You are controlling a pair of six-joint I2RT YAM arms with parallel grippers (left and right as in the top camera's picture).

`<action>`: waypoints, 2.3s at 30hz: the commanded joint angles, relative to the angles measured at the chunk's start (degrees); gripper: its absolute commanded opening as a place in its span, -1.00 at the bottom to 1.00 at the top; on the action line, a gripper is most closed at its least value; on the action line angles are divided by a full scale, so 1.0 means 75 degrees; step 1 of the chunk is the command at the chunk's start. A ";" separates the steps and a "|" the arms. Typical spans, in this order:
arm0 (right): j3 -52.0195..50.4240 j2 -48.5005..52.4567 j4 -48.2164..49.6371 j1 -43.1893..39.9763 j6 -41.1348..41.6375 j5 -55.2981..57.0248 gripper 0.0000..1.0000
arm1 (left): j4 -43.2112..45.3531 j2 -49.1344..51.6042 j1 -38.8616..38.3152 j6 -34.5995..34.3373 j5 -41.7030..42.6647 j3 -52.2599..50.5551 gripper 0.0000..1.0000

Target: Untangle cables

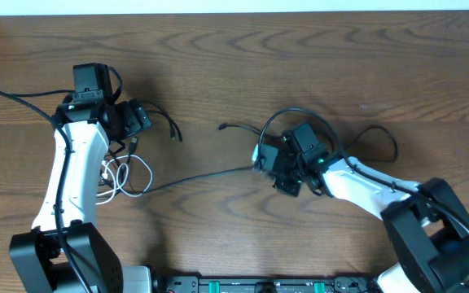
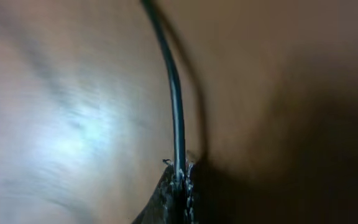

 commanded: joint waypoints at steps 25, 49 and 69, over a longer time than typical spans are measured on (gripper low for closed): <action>0.0414 -0.6190 0.0411 -0.2926 0.2439 0.1489 -0.98 | -0.0015 -0.0154 -0.0009 0.0015 0.0015 -0.0047 0.97; 0.0414 -0.5963 0.5164 -0.3002 0.2600 0.1040 -0.98 | 0.0624 -0.0154 -0.0009 -0.0029 0.1381 -0.0047 0.96; 0.0414 -0.5834 0.5077 -0.3622 0.2634 0.1174 -0.98 | 0.0006 0.0667 -0.2597 0.3092 0.2658 -0.0047 0.96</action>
